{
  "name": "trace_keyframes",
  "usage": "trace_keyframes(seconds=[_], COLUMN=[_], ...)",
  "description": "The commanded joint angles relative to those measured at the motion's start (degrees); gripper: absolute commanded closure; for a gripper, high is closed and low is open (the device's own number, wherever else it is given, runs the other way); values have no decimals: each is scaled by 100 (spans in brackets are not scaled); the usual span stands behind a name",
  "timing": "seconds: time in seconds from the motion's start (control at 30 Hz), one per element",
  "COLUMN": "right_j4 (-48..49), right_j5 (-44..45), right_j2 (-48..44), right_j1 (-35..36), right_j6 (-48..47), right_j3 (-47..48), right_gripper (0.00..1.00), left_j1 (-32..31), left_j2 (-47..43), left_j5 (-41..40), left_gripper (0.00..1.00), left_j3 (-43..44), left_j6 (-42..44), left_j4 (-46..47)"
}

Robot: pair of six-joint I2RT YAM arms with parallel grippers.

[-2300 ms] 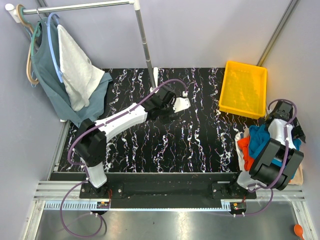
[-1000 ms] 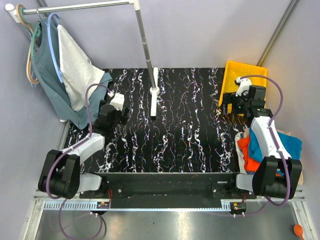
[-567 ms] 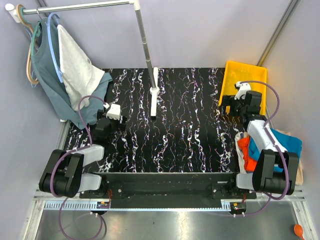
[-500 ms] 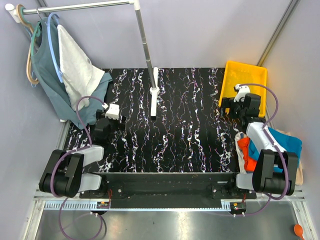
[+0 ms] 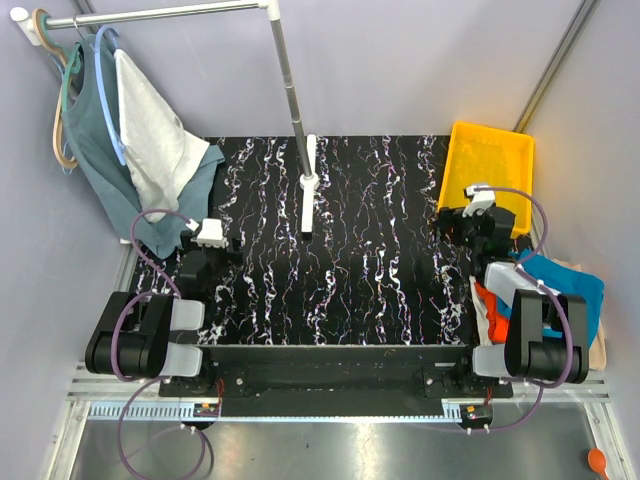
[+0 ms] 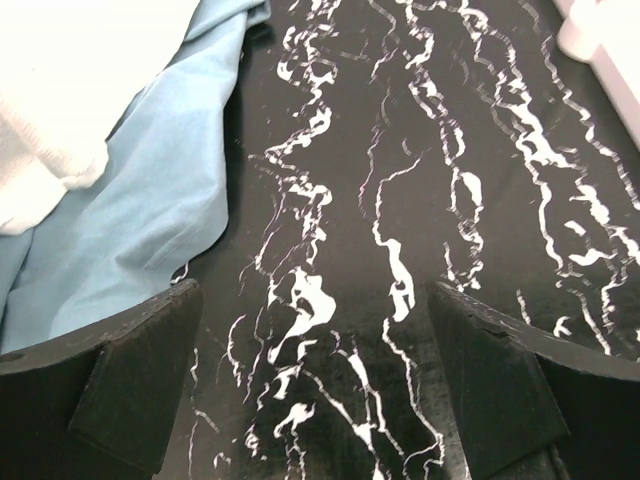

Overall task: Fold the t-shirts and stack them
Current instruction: Reset both grippers

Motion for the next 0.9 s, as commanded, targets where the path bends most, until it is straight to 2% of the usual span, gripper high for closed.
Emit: trace_keyframes(seconds=[0.0,0.07,0.13,0.23,0.27,0.37,0.5,0.57,0.63,0.87], right_j4=[1619,1866,1928,3050,3976,3679,4275,3839,3862,3889], right_j5=[-144,-153,-135,-398,-425,-188,-30,286,523,498], right_j2=[291,371,336,503,651,583,959,1039,1136,1154], right_j1=[39,39,39,39,39,39,39,31,31,31], right_j6=[179,241,267,259,442,364,548,618,663,663], right_j3=[-486,-584,-619,-1171,-1338,-1357,-1437,-1227,-1155,-1164], right_gripper=[0,0,0,0,1,0,0,0,0,0], left_j1=[40,49,49,49,49,49,49,49,49,49], left_j2=[-75,11,-58,-32,-15,-15,-15,-15,-6,-15], left_j5=[70,78,87,87,78,70,78,78,78,78], left_gripper=[1,1,1,1,1,1,1,1,1,1], left_j3=[249,215,249,258,250,241,249,250,241,250], left_j6=[-171,-154,-171,-171,-171,-171,-171,-171,-171,-171], left_j4=[466,708,474,527,569,596,596,596,587,596])
